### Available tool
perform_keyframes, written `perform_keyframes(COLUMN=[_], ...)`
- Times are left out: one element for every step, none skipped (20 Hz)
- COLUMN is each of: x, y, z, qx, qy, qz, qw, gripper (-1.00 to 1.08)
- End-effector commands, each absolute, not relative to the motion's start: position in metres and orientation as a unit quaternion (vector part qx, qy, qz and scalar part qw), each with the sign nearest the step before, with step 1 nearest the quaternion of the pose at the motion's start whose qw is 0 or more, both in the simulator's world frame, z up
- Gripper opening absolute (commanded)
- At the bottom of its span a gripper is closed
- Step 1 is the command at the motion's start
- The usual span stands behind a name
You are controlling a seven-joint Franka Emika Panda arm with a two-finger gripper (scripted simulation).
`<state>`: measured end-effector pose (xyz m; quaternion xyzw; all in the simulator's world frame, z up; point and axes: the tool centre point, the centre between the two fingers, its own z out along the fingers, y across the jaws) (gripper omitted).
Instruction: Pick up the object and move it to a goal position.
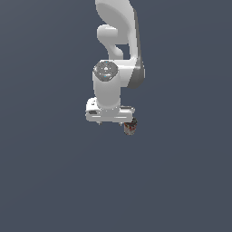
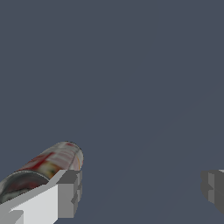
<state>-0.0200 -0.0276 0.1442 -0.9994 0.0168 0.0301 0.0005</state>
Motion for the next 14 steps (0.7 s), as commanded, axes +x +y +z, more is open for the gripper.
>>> perform_keyframes(x=[-0.02, -0.02, -0.021, -0.021, -0.022, -0.023, -0.024, -0.025, -0.026, -0.026, -0.026, -0.026, -0.026, -0.026], y=[-0.028, -0.028, -0.031, -0.035, -0.04, -0.047, -0.053, -0.057, -0.06, -0.062, -0.062, -0.06, -0.06, -0.06], z=[0.144, 0.144, 0.144, 0.143, 0.142, 0.14, 0.139, 0.138, 0.137, 0.137, 0.137, 0.137, 0.137, 0.137], qx=[-0.999, -0.999, -0.999, -0.999, -0.999, -0.999, -0.999, -0.999, -0.999, -0.998, -0.998, -0.999, -0.999, -0.999], qy=[0.017, 0.017, 0.018, 0.02, 0.022, 0.025, 0.028, 0.03, 0.031, 0.032, 0.032, 0.031, 0.031, 0.031], qz=[0.03, 0.03, 0.031, 0.033, 0.035, 0.038, 0.041, 0.043, 0.044, 0.045, 0.045, 0.044, 0.044, 0.044], qw=[0.001, 0.0, 0.0, -0.001, -0.002, -0.004, -0.005, -0.006, -0.007, -0.007, -0.007, -0.007, -0.007, -0.007], gripper=[1.0, 1.0, 1.0, 1.0, 1.0, 1.0, 1.0, 1.0, 1.0, 1.0, 1.0, 1.0, 1.0, 1.0])
